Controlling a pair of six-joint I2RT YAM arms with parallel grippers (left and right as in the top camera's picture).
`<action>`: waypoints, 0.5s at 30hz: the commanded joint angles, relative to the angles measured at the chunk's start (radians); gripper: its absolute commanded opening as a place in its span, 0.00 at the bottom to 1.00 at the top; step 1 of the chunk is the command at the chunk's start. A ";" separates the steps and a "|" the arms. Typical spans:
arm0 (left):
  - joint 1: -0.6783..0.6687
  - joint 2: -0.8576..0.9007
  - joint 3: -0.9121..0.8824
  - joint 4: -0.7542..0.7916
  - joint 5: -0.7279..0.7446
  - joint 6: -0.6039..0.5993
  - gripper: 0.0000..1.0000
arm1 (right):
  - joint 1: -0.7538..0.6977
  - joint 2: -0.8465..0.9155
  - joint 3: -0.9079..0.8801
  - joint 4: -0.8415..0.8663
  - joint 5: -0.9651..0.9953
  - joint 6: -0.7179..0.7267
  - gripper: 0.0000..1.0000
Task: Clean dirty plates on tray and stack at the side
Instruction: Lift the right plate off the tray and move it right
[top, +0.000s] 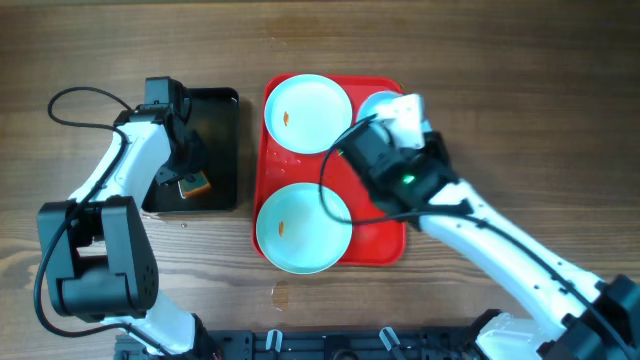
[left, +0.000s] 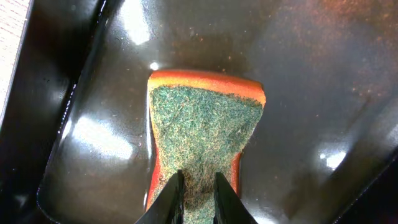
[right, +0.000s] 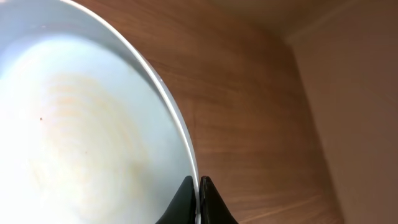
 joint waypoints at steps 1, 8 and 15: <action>0.003 -0.004 -0.002 0.003 0.013 0.009 0.13 | -0.167 -0.058 0.016 0.022 -0.159 0.049 0.04; 0.003 -0.004 -0.002 0.003 0.013 0.009 0.13 | -0.620 -0.059 0.008 0.023 -0.623 0.053 0.04; 0.003 -0.004 -0.002 0.003 0.013 0.009 0.13 | -0.990 0.006 -0.045 0.042 -0.833 0.053 0.04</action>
